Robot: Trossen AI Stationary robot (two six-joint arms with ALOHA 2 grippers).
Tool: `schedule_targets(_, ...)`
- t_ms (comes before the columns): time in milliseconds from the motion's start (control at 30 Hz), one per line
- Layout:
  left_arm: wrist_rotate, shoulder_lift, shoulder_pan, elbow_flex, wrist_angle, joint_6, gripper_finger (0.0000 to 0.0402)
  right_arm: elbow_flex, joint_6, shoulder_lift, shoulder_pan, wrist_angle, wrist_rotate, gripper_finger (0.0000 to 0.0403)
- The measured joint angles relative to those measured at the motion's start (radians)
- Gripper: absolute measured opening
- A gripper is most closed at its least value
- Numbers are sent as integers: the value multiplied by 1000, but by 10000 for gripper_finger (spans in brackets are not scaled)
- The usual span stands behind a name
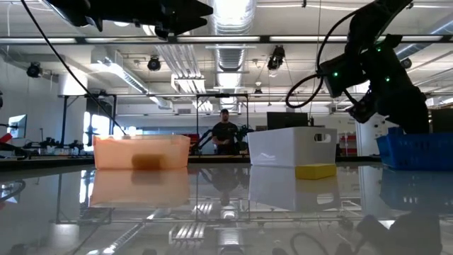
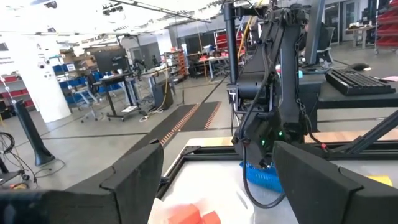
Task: Sort & place blocks by color
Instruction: Put the green block into the blue bin, then put the yellow block into the orange bin
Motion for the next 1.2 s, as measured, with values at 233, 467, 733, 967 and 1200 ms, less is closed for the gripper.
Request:
schedule_targets(233,-2,0,0,0,0,-4,283,-1,0,1,0,21,18,197)
schedule_targets(467,-2,0,-3,0,-9,-24,283,9,0,-3,0,3,17,200)
schedule_targets(733,-2,2,-19,0,-93,-89,283,43,9,-74,0,-17,16,193)
schedule_targets(967,-2,8,-62,0,-96,-88,283,58,82,-186,25,27,55,193)
schedule_targets(1200,-1,9,-121,2,-73,-98,283,58,113,-304,98,153,124,194)
